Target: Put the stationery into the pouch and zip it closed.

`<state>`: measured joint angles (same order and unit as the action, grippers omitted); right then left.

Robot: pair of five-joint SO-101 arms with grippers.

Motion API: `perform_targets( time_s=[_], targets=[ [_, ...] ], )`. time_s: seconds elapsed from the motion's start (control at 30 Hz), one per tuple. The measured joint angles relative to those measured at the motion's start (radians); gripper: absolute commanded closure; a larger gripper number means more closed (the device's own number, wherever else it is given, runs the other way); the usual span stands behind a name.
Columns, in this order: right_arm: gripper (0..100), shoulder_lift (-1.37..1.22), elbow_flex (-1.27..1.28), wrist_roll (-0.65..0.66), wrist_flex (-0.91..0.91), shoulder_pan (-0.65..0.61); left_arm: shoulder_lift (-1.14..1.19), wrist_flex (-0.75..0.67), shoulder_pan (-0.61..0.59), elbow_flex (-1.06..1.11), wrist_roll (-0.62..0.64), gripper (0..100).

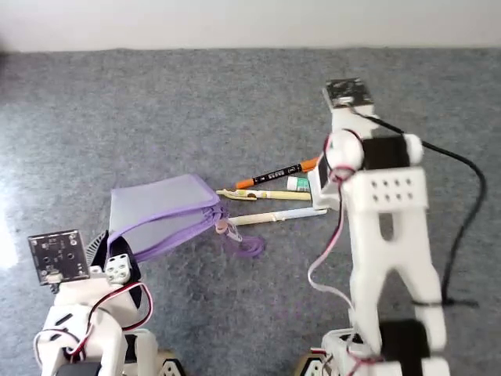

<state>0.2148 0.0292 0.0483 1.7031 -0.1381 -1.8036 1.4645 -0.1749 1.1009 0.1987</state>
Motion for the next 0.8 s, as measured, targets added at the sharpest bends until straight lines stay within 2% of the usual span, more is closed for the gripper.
perform_targets(
  time_s=[0.17, 0.3, 0.53, 0.8],
  targets=[
    [68.5, -0.117, 0.000, 0.104, -0.074, -0.005, 0.037, 0.000, 0.000, -0.014, 0.044, 99],
    [68.5, -0.137, 0.000, 0.181, -0.158, -0.005, 0.180, 0.020, 0.000, -0.107, 0.078, 99],
    [68.6, -0.192, -0.005, 0.284, -0.293, -0.081, 0.439, 0.049, 0.003, -0.222, 0.084, 99],
    [68.6, -0.446, -0.241, 0.318, -0.347, -0.087, 0.571, 0.052, 0.003, -0.233, 0.120, 99]
  ],
)
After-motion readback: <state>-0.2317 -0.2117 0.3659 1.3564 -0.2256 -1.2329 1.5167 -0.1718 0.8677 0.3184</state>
